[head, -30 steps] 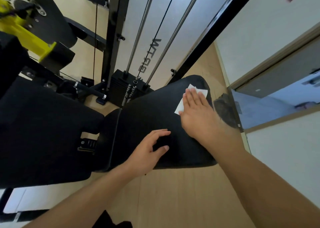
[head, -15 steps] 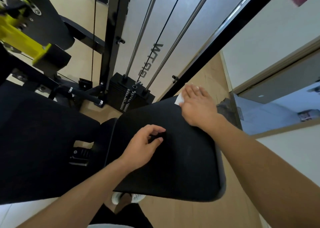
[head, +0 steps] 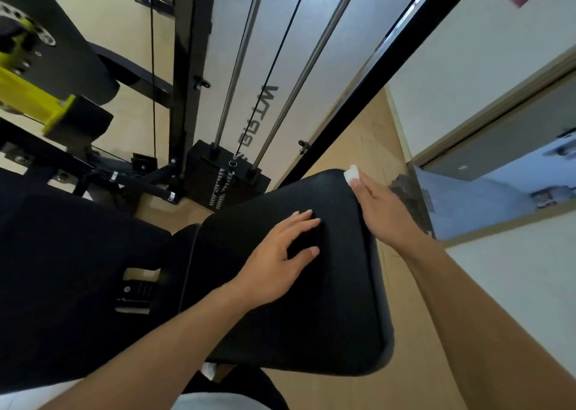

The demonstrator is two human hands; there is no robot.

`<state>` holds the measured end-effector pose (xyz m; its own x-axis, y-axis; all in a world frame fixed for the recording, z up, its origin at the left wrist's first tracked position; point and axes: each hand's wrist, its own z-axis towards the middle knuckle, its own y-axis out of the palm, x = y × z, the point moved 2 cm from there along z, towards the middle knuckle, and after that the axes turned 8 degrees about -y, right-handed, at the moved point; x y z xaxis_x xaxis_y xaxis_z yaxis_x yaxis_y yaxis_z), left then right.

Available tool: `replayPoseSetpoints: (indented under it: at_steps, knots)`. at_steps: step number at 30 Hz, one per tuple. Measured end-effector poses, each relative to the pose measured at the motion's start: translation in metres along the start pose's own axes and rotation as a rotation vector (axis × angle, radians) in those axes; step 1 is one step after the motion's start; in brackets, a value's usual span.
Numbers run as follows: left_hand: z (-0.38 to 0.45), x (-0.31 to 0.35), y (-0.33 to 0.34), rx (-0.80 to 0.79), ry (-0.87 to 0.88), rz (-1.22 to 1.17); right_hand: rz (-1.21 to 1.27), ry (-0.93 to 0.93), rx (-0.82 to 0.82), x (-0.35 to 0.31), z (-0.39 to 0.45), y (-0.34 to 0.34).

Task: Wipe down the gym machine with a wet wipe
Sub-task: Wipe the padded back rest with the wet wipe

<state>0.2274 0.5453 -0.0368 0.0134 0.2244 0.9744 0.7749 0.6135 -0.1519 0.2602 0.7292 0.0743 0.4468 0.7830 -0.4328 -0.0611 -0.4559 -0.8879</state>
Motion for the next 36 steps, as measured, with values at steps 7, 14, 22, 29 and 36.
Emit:
replayPoseSetpoints:
  at_steps: [7, 14, 22, 29, 36]
  knots:
    - [-0.009, -0.011, 0.016, 0.113, 0.045, -0.095, 0.102, -0.033, 0.007, -0.001, -0.090, 0.030]
    - [-0.025, -0.028, 0.022, 0.072, 0.077, -0.079, -0.552, -0.020, 0.008, -0.024, -0.137, 0.060]
    - [-0.044, -0.042, 0.015, 0.025, -0.012, -0.032, -0.693, -0.115, -0.080, -0.022, -0.012, 0.037]
    - [-0.075, -0.048, 0.017, 0.076, -0.132, -0.027, -0.716, -0.266, -0.174, -0.019, -0.002, 0.029]
    - [-0.119, -0.051, 0.050, 0.180, -0.179, -0.026, -0.483, -0.453, -0.131, -0.008, -0.063, 0.033]
